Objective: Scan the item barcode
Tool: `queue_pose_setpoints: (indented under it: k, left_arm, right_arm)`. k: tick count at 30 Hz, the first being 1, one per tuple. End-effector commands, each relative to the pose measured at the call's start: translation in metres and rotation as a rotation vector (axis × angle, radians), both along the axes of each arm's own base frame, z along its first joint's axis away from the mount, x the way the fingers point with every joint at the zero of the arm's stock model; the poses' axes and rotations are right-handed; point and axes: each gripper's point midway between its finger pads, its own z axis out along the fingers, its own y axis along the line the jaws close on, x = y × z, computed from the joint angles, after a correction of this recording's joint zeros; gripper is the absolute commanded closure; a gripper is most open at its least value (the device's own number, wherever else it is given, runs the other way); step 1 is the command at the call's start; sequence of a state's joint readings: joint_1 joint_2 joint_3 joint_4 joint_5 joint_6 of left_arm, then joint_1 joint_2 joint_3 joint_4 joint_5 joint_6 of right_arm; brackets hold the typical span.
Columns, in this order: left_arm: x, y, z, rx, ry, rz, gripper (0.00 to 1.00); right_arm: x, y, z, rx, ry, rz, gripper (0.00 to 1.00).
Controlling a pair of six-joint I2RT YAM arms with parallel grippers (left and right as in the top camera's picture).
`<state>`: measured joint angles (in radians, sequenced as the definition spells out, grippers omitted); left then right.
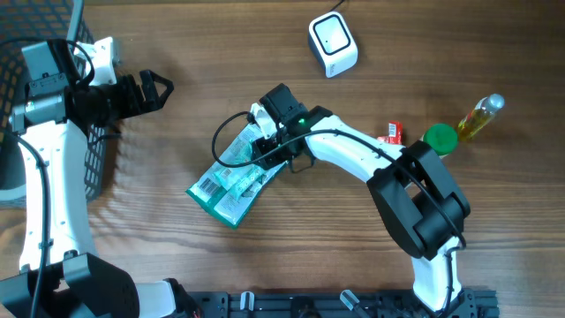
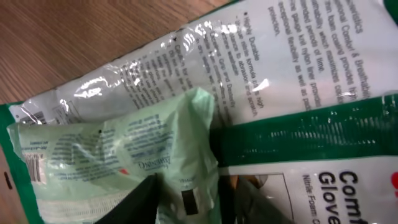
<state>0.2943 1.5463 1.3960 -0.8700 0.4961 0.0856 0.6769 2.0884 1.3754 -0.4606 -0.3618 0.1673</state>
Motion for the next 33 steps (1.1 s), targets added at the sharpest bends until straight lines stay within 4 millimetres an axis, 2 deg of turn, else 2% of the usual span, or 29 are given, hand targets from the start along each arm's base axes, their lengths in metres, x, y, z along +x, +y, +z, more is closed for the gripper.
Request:
queue_pose_setpoints:
  k: [1,3,4,5,6,8,10,13,14,16,22,33]
  left_arm:
    - [0.002,-0.001,0.001,0.003,-0.009,-0.017,0.00]
    - [0.002,-0.001,0.001,0.003,-0.010,-0.017,0.00]
    - [0.002,-0.001,0.001,0.003,-0.009,-0.017,0.00]
    - [0.002,-0.001,0.001,0.003,-0.009,-0.017,0.00]
    - [0.002,-0.001,0.001,0.003,-0.010,-0.017,0.00]
    - [0.002,-0.001,0.001,0.003,-0.010,-0.017,0.00]
    - [0.002,-0.001,0.001,0.003,-0.009,-0.017,0.00]
    - [0.002,-0.001,0.001,0.003,-0.009,-0.017,0.00]
    - [0.002,-0.001,0.001,0.003,-0.010,-0.017,0.00]
    - [0.002,-0.001,0.001,0.003,-0.009,-0.017,0.00]
    - [0.002,-0.001,0.001,0.003,-0.009,-0.017,0.00]
    - [0.002,-0.001,0.001,0.003,-0.010,-0.017,0.00]
  right_arm:
    - [-0.012,-0.012,-0.022,-0.040,0.026,-0.024,0.63]
    - [-0.013,-0.013,-0.024,-0.041,0.028,-0.025,0.64]
    - [-0.013,-0.013,-0.024,-0.038,0.026,-0.025,0.69]
    - [-0.013,-0.010,-0.021,-0.022,0.028,-0.019,0.80]
    - [-0.012,-0.008,-0.015,0.005,0.033,-0.009,0.83]
    - [-0.006,-0.001,0.016,0.104,0.037,0.011,0.86]
    - [0.002,0.001,0.060,0.223,0.007,0.030,0.96]
    - [0.007,-0.010,0.117,0.333,-0.043,0.029,0.96]
    - [0.007,-0.016,0.132,0.346,-0.055,0.021,0.96]
    - [0.002,-0.024,0.143,0.344,-0.053,0.010,0.96]
    - [-0.016,-0.038,0.135,0.281,0.030,-0.001,0.96]
    - [-0.025,-0.043,0.129,0.250,0.033,0.049,0.96]
